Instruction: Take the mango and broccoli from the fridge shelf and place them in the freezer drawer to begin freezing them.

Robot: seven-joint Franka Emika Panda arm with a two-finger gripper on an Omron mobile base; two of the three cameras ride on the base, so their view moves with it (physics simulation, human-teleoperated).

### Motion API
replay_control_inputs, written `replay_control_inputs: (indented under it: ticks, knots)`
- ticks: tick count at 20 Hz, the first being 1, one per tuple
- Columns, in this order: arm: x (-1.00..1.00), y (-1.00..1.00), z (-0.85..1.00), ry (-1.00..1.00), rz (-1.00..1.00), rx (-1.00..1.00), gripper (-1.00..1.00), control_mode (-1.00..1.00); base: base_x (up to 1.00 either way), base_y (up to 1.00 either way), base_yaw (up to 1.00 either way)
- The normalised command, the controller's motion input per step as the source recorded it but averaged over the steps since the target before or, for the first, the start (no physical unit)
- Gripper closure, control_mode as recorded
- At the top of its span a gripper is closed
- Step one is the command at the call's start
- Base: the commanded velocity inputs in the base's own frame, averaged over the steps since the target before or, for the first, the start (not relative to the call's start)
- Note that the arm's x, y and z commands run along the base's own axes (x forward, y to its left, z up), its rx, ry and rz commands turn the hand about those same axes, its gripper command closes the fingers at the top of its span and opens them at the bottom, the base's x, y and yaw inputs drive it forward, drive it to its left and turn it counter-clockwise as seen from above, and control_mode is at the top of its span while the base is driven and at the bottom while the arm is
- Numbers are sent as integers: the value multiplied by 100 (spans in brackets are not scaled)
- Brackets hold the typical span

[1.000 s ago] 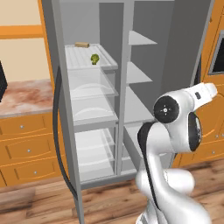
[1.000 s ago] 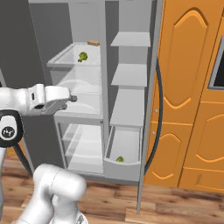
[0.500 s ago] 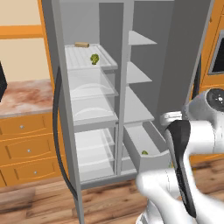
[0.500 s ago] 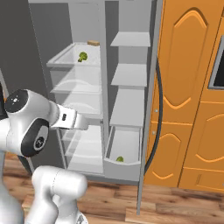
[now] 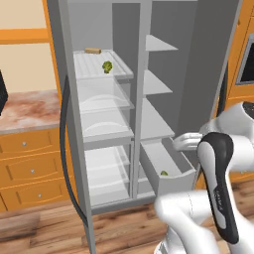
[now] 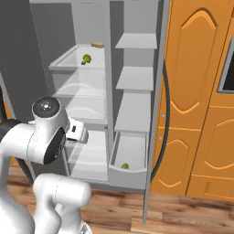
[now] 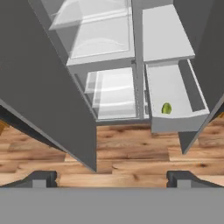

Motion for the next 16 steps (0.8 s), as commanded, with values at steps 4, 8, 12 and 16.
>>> replay_control_inputs:
  ticks: [4, 8, 12, 16]
  knots:
    - [0, 1, -17, 6, 0, 0, -100, -100, 0, 0, 0]
    - [34, 15, -20, 13, 6, 0, -100, -100, 0, 0, 0]
    - [38, 6, -10, 7, 8, 2, -100, 100, 32, 0, 7]
    - [0, 0, 0, 0, 0, 0, -100, 100, 48, 4, 13]
